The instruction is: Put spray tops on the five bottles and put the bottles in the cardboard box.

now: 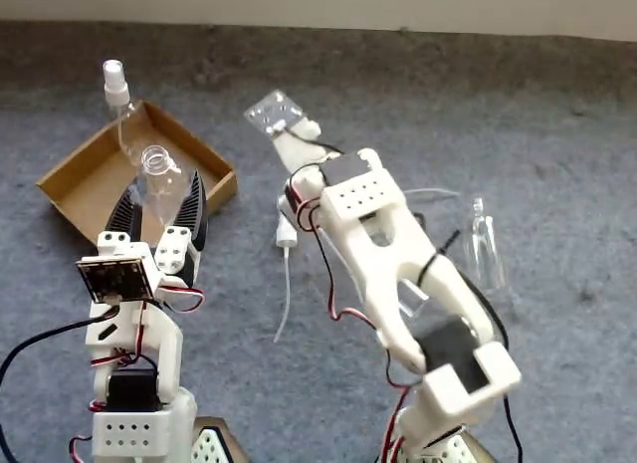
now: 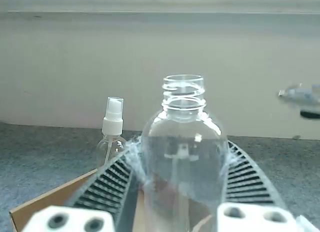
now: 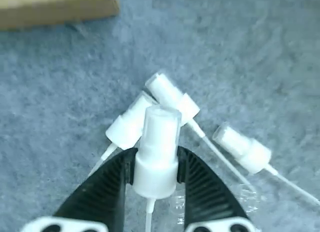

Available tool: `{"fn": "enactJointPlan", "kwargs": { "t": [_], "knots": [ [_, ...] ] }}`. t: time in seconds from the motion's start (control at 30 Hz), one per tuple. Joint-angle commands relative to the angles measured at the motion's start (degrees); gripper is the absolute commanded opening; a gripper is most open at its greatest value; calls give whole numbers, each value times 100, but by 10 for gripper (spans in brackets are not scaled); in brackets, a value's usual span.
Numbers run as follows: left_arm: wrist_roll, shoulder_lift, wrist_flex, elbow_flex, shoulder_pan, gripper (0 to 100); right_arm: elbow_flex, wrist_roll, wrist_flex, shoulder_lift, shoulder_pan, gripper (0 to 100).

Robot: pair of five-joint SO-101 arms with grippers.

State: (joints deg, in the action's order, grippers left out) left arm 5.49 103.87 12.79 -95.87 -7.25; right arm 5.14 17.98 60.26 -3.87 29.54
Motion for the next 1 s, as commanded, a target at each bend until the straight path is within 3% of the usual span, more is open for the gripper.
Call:
{"fn": "enactJointPlan", "kwargs": {
  "t": [0.0,0.57,0.77,0.97],
  "knots": [
    [-18,40,26,-127,330,38,-251,26,286,1121,-84,12],
    [-18,48,431,-127,1956,38,-233,-9,1385,4426,-101,12],
    [-44,48,809,-127,2958,38,-233,-1029,1376,5297,-752,12],
    [-44,40,835,-127,3793,38,-242,-1310,1279,6062,-1130,12]
  ]
}}
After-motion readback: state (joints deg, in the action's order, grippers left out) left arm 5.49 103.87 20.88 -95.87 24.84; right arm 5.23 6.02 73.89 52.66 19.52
